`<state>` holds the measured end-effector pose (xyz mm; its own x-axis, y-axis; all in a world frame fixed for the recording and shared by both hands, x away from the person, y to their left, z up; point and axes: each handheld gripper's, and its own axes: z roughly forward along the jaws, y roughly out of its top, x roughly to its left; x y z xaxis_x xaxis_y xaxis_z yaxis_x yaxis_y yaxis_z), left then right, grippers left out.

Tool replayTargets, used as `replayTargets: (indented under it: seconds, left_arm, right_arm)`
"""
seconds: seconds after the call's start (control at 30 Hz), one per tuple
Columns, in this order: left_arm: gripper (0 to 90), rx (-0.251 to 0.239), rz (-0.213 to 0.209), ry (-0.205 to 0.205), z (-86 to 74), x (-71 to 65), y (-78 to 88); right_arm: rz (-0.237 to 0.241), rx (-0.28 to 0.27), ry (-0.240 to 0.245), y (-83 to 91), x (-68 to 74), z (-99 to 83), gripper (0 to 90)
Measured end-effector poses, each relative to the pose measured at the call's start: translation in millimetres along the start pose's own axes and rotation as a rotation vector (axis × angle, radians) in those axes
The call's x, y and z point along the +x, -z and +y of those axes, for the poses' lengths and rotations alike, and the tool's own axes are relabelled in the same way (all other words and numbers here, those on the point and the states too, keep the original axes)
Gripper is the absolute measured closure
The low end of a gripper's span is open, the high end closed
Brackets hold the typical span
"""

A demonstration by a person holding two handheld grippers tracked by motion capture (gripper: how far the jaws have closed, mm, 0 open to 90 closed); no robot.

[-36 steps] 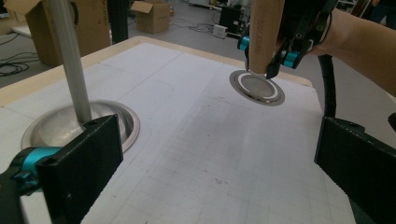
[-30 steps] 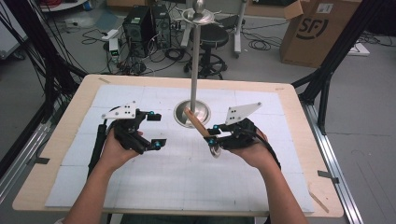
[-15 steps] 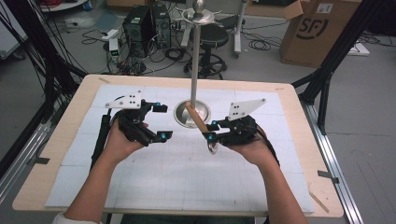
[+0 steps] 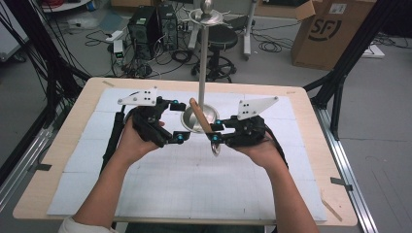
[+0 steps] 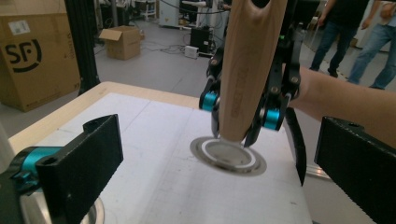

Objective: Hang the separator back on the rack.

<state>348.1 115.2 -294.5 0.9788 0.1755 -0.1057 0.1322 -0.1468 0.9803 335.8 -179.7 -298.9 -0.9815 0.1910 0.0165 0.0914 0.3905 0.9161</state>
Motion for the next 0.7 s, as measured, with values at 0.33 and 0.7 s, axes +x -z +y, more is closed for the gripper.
replayTargets:
  seconds: [0.33,0.7]
  left_arm:
    - [1.7,-0.017,-0.019,-0.016,15.2,-4.6,-13.0]
    - [23.3,-0.027,-0.041,-0.033,20.9,-3.9,-17.0]
  right_arm:
    - [0.003,-0.009,-0.001,-1.5,-0.9,0.8,69.5]
    - [0.012,-0.012,0.003,-1.6,-0.4,1.1,69.5]
